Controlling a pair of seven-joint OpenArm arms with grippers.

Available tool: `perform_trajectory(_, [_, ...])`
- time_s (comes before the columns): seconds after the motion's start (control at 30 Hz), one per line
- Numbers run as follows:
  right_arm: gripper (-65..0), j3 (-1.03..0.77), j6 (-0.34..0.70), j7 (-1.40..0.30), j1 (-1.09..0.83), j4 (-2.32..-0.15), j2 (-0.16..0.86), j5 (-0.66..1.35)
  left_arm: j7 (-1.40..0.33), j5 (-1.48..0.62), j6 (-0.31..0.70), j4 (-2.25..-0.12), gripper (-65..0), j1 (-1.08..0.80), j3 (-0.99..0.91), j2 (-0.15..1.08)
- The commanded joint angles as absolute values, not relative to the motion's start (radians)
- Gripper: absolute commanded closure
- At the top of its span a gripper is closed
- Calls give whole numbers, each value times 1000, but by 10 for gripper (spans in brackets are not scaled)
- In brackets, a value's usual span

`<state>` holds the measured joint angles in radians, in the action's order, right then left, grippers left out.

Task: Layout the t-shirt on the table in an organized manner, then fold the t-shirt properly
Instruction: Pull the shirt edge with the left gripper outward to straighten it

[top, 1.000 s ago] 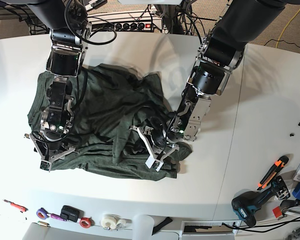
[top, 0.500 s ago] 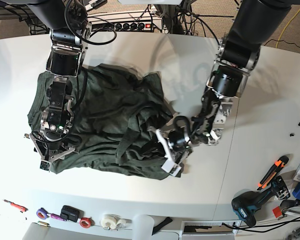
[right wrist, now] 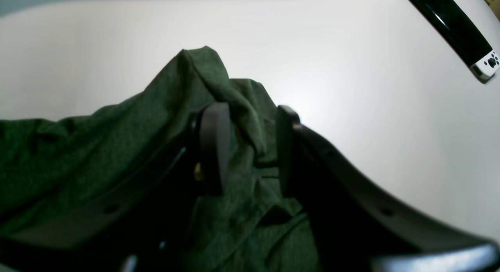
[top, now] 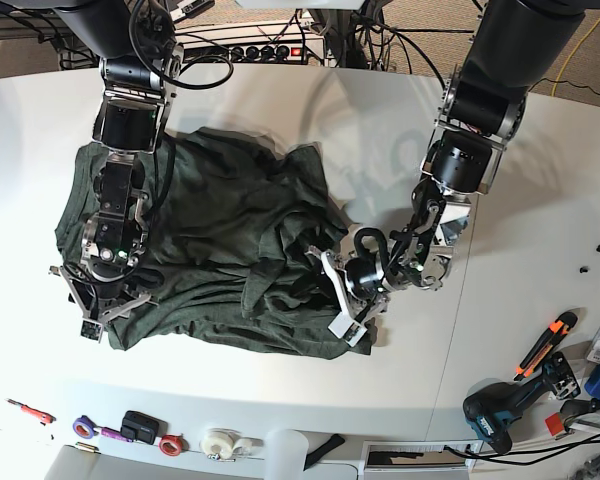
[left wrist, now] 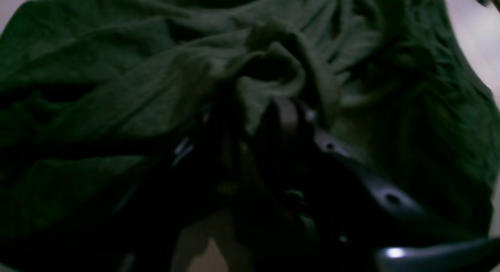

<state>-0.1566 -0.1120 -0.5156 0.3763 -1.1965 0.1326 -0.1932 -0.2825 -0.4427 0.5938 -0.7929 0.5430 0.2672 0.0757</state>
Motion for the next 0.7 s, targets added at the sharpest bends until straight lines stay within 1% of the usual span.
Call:
perform_trajectory(0.0, [-204,-158,-121,-489,405,-1215,141,-202,-258,-456,588,-813,-233,574,266,67])
perform_trajectory(0.23, [-204,-158,-121,-490,404,-1215,141,-202,-235,-457,565,-813,-231,574,266,44])
perform_trajectory(0.27, [-204,-158,-121,-490,405,-1215,141,-202,-233,-456,558,-813,-221,574,266,40])
perform_trajectory(0.3, [-204,-158,-121,-490,404,-1215,141,-202,-231,-456,548,-813,-192,574,266,35])
perform_trajectory(0.33, [-204,-158,-121,-489,405,-1215,141,-202,-230,-456,540,-813,-149,574,266,33])
perform_trajectory(0.4, [-204,-158,-121,-490,405,-1215,141,-202,-226,-456,538,-813,-34,574,266,30])
perform_trajectory(0.43, [-204,-158,-121,-490,404,-1215,141,-202,-226,-456,539,-813,0,574,266,31])
perform_trajectory(0.57, [-204,-158,-121,-490,405,-1215,141,-202,-226,-457,543,-813,0,574,266,31])
perform_trajectory(0.6, [-204,-158,-121,-490,405,-1215,141,-202,-226,-457,553,-813,0,574,266,32])
perform_trajectory(0.67, [-204,-158,-121,-489,404,-1215,141,-202,-225,-480,607,-813,0,577,265,39])
